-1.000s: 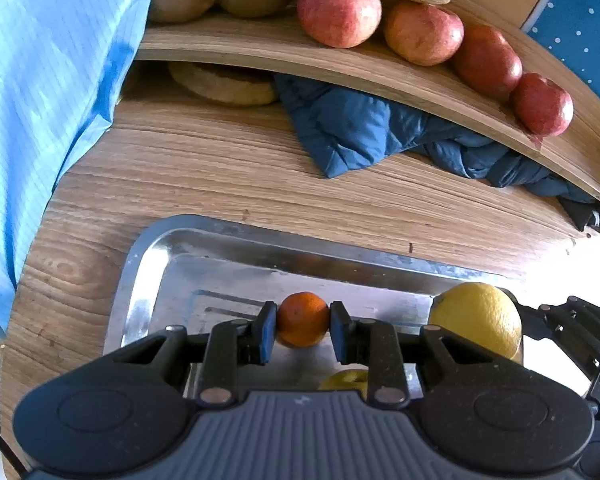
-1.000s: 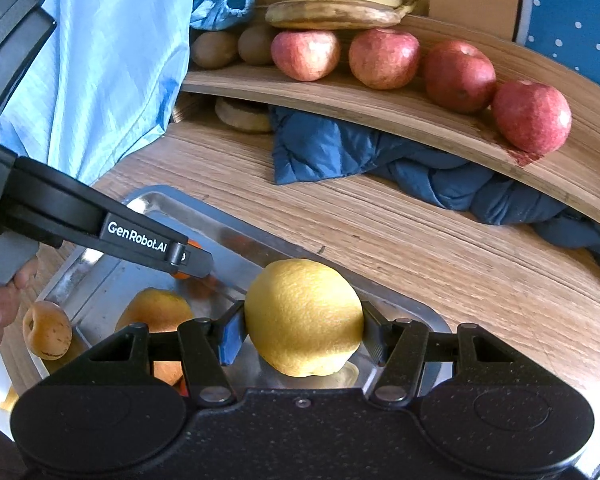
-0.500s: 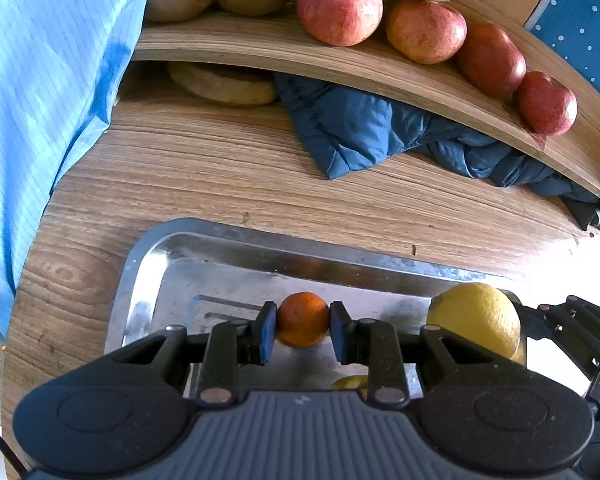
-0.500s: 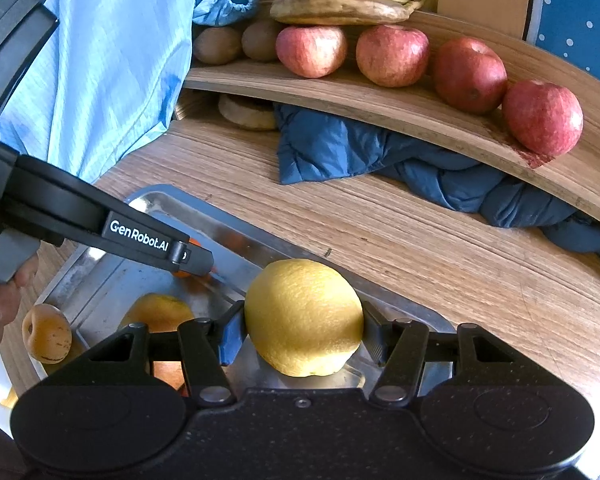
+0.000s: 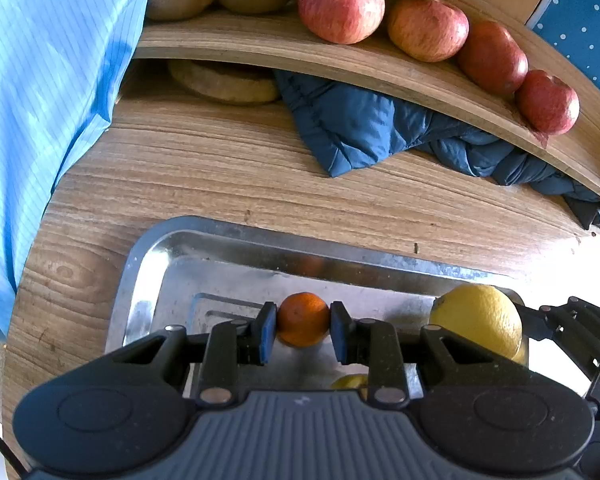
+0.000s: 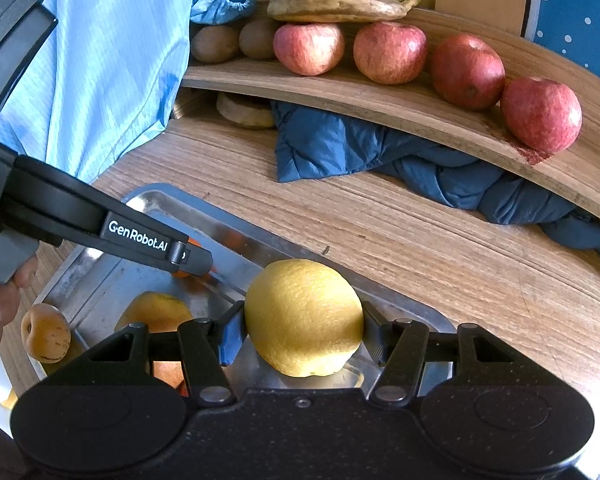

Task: Organize fruits
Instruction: 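Carry the tangerine in left gripper and lemon in right gripper over the tray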

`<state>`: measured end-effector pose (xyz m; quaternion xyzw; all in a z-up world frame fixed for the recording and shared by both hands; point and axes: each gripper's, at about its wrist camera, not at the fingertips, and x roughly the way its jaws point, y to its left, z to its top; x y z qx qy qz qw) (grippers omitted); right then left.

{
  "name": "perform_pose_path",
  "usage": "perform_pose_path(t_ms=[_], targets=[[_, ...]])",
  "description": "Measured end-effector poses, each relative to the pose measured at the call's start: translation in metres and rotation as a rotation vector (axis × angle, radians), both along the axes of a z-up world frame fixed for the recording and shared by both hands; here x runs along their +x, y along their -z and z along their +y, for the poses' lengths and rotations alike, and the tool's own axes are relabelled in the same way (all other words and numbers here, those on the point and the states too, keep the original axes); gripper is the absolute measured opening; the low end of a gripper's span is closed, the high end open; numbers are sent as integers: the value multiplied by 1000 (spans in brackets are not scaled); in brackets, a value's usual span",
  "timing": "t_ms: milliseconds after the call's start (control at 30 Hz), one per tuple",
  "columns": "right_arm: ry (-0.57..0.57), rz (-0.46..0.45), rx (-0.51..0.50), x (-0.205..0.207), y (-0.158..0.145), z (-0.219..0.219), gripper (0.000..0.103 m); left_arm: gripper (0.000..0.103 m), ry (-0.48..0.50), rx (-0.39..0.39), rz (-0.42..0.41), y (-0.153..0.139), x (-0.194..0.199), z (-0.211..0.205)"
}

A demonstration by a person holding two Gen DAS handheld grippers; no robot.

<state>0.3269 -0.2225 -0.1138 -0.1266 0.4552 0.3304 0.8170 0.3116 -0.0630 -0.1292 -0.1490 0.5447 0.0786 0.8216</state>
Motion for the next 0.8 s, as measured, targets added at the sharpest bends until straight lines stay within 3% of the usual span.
perform_pose_path(t_ms=[800], targets=[[15,22,-17,0,5,-3,61,31,1,1,-3,0,0,-1]])
